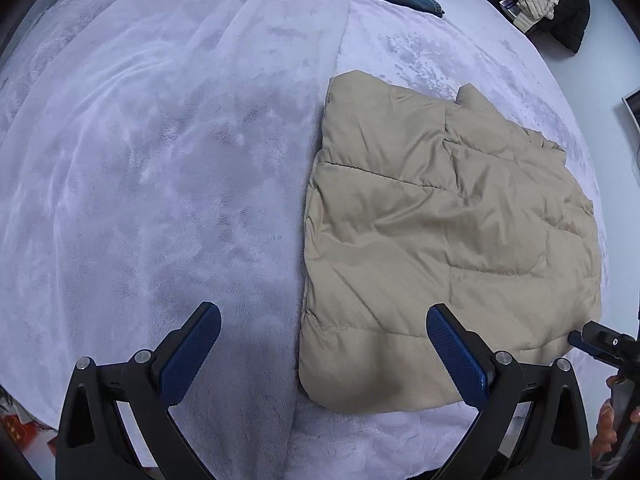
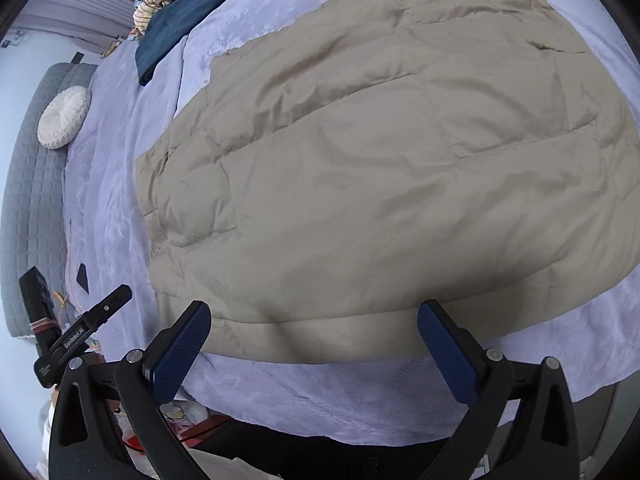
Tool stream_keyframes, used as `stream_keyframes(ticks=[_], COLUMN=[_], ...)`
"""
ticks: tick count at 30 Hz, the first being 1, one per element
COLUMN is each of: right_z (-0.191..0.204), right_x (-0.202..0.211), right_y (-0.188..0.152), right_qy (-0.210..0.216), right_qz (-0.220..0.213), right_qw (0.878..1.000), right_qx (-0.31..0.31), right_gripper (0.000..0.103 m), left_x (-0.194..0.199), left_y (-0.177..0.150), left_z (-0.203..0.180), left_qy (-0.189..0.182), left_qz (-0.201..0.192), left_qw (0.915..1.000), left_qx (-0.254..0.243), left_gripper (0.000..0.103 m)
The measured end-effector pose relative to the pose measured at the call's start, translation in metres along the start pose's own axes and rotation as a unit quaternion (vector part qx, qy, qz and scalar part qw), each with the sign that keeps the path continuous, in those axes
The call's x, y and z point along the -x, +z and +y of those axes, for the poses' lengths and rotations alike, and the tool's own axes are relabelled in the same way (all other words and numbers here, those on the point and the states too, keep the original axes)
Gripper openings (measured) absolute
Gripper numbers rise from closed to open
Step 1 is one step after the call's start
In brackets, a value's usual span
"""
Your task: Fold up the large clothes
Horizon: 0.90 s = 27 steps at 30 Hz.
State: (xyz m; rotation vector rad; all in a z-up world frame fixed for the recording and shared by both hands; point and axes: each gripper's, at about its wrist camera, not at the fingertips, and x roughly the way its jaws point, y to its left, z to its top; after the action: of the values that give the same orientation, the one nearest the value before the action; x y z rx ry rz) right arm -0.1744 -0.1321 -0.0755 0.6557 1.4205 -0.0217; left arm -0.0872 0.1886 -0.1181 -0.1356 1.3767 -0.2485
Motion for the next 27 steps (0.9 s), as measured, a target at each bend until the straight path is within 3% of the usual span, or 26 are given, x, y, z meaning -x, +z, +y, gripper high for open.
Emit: stream_keyframes(ticks=[3, 6, 10, 15, 18, 22, 27], right_z=[0.009, 0.015, 0.014, 0.011, 0.011, 0.009, 0.008], right_x=[-0.009, -0.01, -0.021, -0.032, -0.035, -0.036, -0.038], right_y=[-0.003, -0.001, 0.007, 0.01, 0.011, 0.011, 0.01], right_qy=[0.002, 0.006, -0.001, -0.014, -0.019, -0.018, -0.021], right_qz=[0.007, -0.006, -0.002, 0.003, 0.006, 0.004, 0.0], right_qw=[1.0, 1.0, 1.0, 0.999, 0.999, 0.999, 0.999], right_qx=[-0.004, -0.01, -0.029, -0.032, -0.029, -0.032, -0.034], right_gripper=[0.103, 0.103, 0.103, 0.103, 0.103, 0.103, 0.103], left_x=[-0.018, -0.039, -0.07, -0.092, -0.105, -0.121, -0.123], left_y=[0.009, 0.017, 0.027, 0.041, 0.05, 0.06, 0.066], left_z=[0.013, 0.024, 0.029, 0.017, 0.005, -0.013, -0.021], left_qy=[-0.055, -0.125, -0.208, -0.282, -0.305, -0.31, -0.33], left_qz=[0.019, 0.042, 0.078, 0.1, 0.117, 0.132, 0.136], left_qw=[0.9983, 0.9911, 0.9746, 0.9542, 0.945, 0.941, 0.9333], left_qx=[0.009, 0.018, 0.023, 0.004, -0.008, -0.037, -0.036], left_gripper=[0.103, 0.103, 0.103, 0.103, 0.103, 0.103, 0.1])
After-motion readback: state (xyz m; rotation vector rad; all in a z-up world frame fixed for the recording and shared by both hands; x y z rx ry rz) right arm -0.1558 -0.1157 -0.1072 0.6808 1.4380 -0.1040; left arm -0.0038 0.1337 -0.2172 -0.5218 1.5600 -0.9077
